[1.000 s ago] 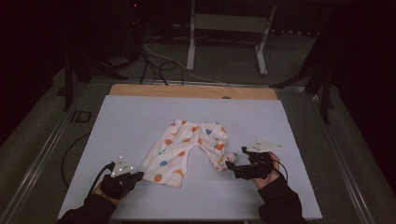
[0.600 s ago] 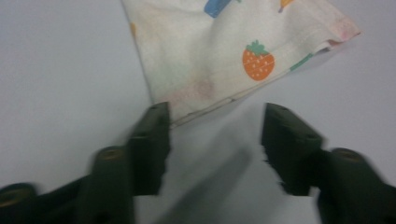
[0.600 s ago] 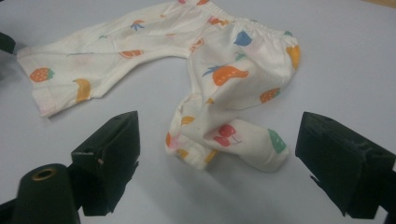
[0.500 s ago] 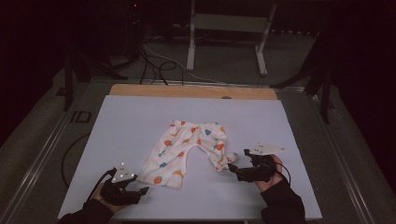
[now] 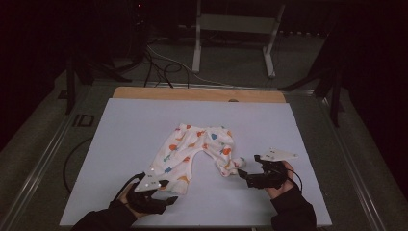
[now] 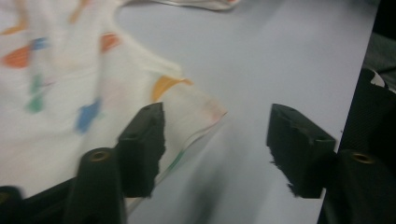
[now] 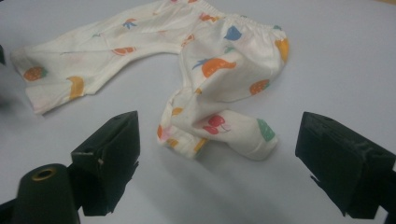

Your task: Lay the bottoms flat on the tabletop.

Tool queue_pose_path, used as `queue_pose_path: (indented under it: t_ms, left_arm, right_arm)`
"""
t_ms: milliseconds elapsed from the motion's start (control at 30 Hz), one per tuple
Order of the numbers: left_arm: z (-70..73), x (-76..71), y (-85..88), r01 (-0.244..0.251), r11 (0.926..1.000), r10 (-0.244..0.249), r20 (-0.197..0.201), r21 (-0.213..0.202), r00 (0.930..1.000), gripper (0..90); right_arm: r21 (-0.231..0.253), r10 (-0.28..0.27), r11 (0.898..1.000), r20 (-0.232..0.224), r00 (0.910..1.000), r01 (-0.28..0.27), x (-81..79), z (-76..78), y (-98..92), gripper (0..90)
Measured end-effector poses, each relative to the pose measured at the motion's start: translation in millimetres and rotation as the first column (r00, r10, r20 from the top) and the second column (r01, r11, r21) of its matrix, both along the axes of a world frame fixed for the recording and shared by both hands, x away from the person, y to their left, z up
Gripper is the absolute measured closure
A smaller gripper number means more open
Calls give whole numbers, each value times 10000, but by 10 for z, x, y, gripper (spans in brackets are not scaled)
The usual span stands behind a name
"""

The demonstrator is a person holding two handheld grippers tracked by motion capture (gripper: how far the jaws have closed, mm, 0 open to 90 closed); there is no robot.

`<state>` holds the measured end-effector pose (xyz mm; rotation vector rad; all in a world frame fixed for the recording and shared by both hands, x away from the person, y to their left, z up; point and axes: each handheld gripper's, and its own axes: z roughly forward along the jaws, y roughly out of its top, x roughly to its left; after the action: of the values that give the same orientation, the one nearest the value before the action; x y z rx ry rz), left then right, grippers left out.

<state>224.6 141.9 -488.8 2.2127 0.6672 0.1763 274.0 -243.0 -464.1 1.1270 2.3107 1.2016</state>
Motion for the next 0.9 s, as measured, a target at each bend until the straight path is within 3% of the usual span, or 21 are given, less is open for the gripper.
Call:
queue_pose_path:
  t_ms: [67, 167, 300, 367, 467, 533, 733, 900]
  left_arm:
    - [-26, 11, -56, 177, 9998, -177, -27, 21, 9998, 414]
    - [-129, 73, -251, 658, 9961, -655, -67, 590, 9978, 469]
    - [-231, 144, -364, 627, 9926, -607, -220, 1035, 9979, 538]
    - [-255, 151, -392, 584, 9906, -589, 3, 1240, 9983, 602]
    - [-238, 196, -389, 178, 9908, -180, 2, 1342, 9998, 799]
    - [-234, 199, -385, 190, 9941, -173, -172, 1064, 9997, 874]
    - [-125, 100, -438, 836, 9930, -836, -35, 833, 9965, 882]
    - [-151, 76, -455, 1087, 9894, -1075, -182, 959, 9940, 875]
  right_arm:
    - [17, 9, 10000, -45, 10000, -9, 1, -7, -1, 138]
    - [-16, 34, 10000, -126, 9999, -34, 0, -37, 12, 138]
    - [-2, 59, 10000, -171, 9998, -59, 5, -44, 16, 138]
    - [-6, 81, 10000, -80, 9999, -81, 3, -42, 17, 138]
    - [7, 69, 10000, -116, 9999, -69, 1, -39, 13, 138]
    - [24, 83, 10000, -97, 9999, -83, 2, -37, 13, 138]
    - [23, 109, 9999, -48, 9999, -109, -7, -16, 10, 138]
    - [28, 99, 9999, -48, 9999, -99, -9, -17, 17, 138]
